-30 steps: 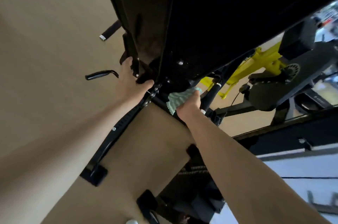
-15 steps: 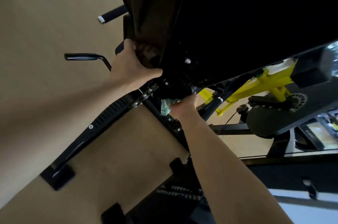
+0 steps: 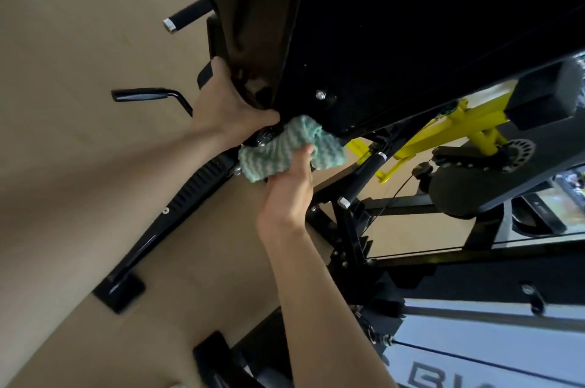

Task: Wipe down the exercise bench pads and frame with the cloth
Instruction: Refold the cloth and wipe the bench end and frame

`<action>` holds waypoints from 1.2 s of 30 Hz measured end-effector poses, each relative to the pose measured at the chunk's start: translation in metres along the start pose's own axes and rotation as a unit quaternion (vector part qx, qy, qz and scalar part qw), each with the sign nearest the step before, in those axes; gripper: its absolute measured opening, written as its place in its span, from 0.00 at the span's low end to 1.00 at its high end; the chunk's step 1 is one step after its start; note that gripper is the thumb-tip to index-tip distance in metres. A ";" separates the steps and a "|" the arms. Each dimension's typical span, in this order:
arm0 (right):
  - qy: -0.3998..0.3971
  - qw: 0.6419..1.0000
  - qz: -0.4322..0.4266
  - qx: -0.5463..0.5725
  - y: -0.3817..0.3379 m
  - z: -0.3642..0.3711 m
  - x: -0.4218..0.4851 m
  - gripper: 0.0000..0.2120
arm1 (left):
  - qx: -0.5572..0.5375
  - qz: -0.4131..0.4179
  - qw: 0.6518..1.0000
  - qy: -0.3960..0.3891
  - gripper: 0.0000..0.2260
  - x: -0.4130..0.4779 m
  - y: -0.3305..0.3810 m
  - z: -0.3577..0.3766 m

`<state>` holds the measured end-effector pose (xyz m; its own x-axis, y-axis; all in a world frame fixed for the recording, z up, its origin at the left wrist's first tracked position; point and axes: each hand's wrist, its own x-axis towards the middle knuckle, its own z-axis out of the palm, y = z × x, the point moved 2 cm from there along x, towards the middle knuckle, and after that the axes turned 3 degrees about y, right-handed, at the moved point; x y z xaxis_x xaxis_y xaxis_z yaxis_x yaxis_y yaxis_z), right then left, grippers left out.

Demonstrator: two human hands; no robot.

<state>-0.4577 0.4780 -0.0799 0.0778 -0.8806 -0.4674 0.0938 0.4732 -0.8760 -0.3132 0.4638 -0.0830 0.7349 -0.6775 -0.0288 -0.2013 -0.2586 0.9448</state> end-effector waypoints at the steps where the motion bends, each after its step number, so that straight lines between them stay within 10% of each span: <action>1: -0.023 1.000 0.007 -0.010 0.005 0.002 -0.001 0.32 | 0.009 0.002 1.000 -0.004 0.34 0.001 0.000 -0.001; 11: 0.028 0.991 0.105 0.075 -0.028 0.003 0.025 0.10 | 0.041 0.015 0.999 -0.031 0.35 0.008 0.002 -0.008; 21: 0.101 0.986 0.107 0.080 -0.031 -0.036 0.035 0.08 | 0.076 0.028 0.996 -0.027 0.37 0.010 0.002 -0.011; 25: 0.135 0.939 0.173 0.263 0.003 -0.068 0.060 0.11 | 0.080 0.040 0.996 -0.029 0.37 0.011 0.001 -0.010; 28: 0.160 0.976 0.148 0.012 0.011 -0.061 0.087 0.08 | 0.072 0.044 0.996 -0.020 0.38 0.010 -0.001 -0.008; 32: 0.146 0.909 0.203 0.334 0.014 -0.036 0.125 0.15 | 0.067 0.054 0.996 -0.007 0.39 0.009 -0.003 -0.005; 36: 0.111 0.935 0.154 0.300 0.007 -0.006 0.136 0.23 | 0.066 0.059 0.996 0.011 0.38 0.005 -0.004 -0.003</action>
<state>-0.4528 0.3611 -0.1503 -0.0092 -0.6520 -0.7582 0.6452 0.5754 -0.5026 -0.3066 0.4637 -0.0856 0.7153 -0.6933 0.0876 -0.3694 -0.2686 0.8896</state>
